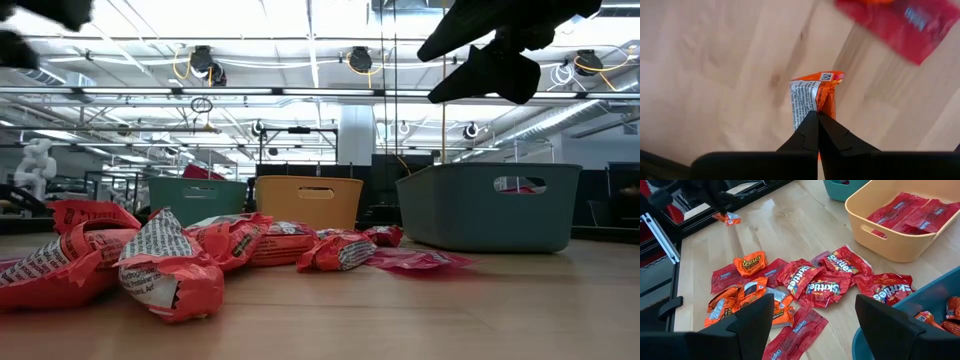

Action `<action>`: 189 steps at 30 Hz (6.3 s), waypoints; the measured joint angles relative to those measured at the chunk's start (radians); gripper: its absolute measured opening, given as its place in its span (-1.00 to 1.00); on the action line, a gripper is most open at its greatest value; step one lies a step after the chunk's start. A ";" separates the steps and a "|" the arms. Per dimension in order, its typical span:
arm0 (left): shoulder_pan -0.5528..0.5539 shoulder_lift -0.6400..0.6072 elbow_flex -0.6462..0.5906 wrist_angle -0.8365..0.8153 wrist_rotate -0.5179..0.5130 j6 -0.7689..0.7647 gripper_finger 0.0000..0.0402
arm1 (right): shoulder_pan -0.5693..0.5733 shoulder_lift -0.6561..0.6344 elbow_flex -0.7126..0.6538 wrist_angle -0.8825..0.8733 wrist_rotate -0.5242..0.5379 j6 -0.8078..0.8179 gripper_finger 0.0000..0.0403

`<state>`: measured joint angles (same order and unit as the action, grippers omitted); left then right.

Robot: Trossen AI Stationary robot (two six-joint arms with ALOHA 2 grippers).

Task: Sort candy
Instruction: Put the orange wrapper chocolate into the dark blue bin, then put the red pack of candy into the light blue bin

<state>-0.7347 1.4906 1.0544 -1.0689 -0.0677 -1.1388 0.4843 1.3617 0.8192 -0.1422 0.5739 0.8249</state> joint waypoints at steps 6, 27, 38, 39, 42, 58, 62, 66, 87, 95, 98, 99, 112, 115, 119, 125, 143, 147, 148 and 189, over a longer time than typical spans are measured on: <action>0.090 -0.001 0.097 -0.068 -0.072 0.151 -0.99 | 0.000 0.000 0.000 0.000 0.000 0.000 0.35; 0.585 -0.001 0.233 0.362 -0.209 0.767 -1.00 | 0.000 0.000 0.000 0.000 0.000 0.000 0.35; 0.774 0.131 0.234 0.810 0.043 0.885 -1.00 | 0.000 0.000 0.000 0.001 0.000 0.000 0.35; 0.784 0.153 0.240 0.835 0.057 0.892 -1.00 | 0.000 0.000 0.000 0.001 0.000 0.000 0.35; 0.805 0.226 0.303 0.848 0.075 0.901 -1.00 | 0.000 0.000 0.000 0.002 0.000 0.000 0.35; 0.833 0.503 0.542 0.918 0.075 0.971 -0.89 | 0.000 0.000 0.000 0.002 0.000 0.000 0.35; 0.833 0.519 0.543 0.929 0.073 0.970 -0.88 | 0.000 0.000 0.000 0.002 -0.001 0.000 0.35; 0.834 0.521 0.542 0.922 0.067 0.970 -0.87 | 0.000 0.000 0.000 0.002 -0.003 0.000 0.35; 0.842 0.486 0.542 0.877 0.051 0.979 -0.86 | 0.000 0.000 0.000 0.004 -0.004 0.000 0.35; 0.849 0.418 0.541 0.685 0.051 1.058 -0.86 | 0.000 0.000 0.000 0.003 -0.003 0.000 0.35; 0.845 0.398 0.541 0.619 0.051 1.058 -0.86 | 0.000 0.000 0.000 0.003 -0.003 0.000 0.35; 0.843 0.393 0.542 0.597 0.051 1.049 -0.86 | 0.000 0.000 0.000 0.003 -0.003 0.000 0.35; 0.728 0.331 0.399 0.494 0.065 1.040 -0.86 | 0.000 0.000 0.000 0.004 0.000 0.000 0.35; 0.696 0.252 0.279 0.584 0.042 1.016 -0.86 | 0.000 0.000 0.000 0.005 0.002 0.000 0.35; 0.664 0.107 0.092 0.713 0.021 0.959 -0.86 | 0.000 0.000 0.000 0.006 0.002 0.000 0.35; 0.599 -0.133 -0.153 0.841 -0.097 0.882 -0.86 | -0.001 0.000 0.000 0.004 0.005 -0.005 0.35; 0.343 -0.419 -0.619 1.146 -0.311 0.768 -0.86 | -0.001 0.000 0.000 0.004 -0.001 0.001 0.35; 0.330 -0.419 -0.654 1.116 -0.307 0.753 -0.86 | -0.001 0.000 0.000 0.004 0.001 0.001 0.35; 0.330 -0.418 -0.655 1.095 -0.306 0.752 -0.86 | -0.001 0.000 0.000 0.005 0.007 -0.001 0.35; 0.167 -0.427 -0.778 1.273 -0.378 0.647 -0.86 | -0.450 0.554 0.584 -0.609 -0.384 -0.406 0.08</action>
<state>-0.5678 1.0634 0.2768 0.2041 -0.4459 -0.4918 0.0340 1.9152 1.4036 -0.7515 0.1895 0.4189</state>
